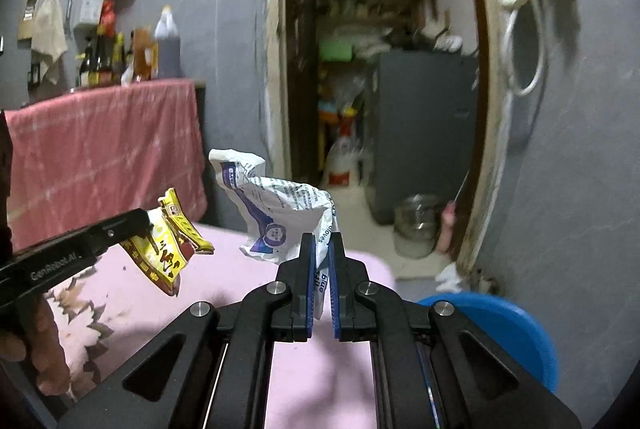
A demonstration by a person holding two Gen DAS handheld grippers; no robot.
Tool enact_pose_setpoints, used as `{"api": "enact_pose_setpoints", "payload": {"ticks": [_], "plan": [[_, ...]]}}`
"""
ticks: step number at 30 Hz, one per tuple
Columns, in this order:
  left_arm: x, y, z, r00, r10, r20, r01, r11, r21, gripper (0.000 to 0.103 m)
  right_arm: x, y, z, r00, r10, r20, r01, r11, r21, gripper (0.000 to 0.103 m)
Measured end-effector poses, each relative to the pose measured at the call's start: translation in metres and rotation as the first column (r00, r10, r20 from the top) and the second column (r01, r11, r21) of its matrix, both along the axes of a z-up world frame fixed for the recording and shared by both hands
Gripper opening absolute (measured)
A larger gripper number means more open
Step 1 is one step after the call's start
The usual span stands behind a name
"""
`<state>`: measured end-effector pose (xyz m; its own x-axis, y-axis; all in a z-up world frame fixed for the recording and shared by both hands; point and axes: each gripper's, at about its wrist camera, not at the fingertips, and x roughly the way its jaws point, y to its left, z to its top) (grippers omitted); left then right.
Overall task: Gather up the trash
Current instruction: 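Grasp the yellow tape measure with the left tool while the right tool grasps the white crumpled paper bag, then carry the tape measure and paper bag over the blue bucket and open both tools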
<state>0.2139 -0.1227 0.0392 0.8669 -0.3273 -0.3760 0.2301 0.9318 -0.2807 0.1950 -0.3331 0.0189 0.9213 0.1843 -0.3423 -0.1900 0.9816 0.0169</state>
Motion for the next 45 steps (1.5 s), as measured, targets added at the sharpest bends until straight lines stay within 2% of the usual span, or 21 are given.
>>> {"api": "enact_pose_setpoints", "payload": {"ticks": [5,10,20,28,38,45], "plan": [[-0.008,-0.019,0.012,0.998,-0.011,0.059,0.011,1.000,-0.004,0.003,-0.023,-0.015,0.014,0.992,-0.063,0.106,0.063,0.998,-0.003,0.004],[-0.018,-0.048,0.021,0.992,-0.033,0.124,0.032,0.999,0.002,0.003,-0.043,-0.042,0.024,0.971,-0.146,0.187,0.148,0.989,0.005,0.004],[-0.028,-0.119,0.019,0.977,-0.136,0.166,0.135,0.991,0.016,0.003,-0.065,-0.104,0.018,0.938,-0.284,0.201,0.285,0.958,0.024,0.004],[-0.024,-0.173,0.002,0.972,-0.194,0.130,0.192,0.981,0.029,0.003,-0.067,-0.146,-0.008,0.923,-0.365,0.119,0.367,0.930,0.011,0.005],[-0.011,-0.207,-0.032,0.979,-0.198,0.046,0.195,0.979,0.065,0.003,-0.058,-0.174,-0.042,0.921,-0.389,-0.011,0.389,0.921,0.018,0.005],[0.005,-0.219,-0.054,0.980,-0.186,-0.067,0.192,0.976,0.106,0.003,-0.049,-0.183,-0.056,0.916,-0.392,-0.086,0.395,0.919,0.019,0.005]]}}
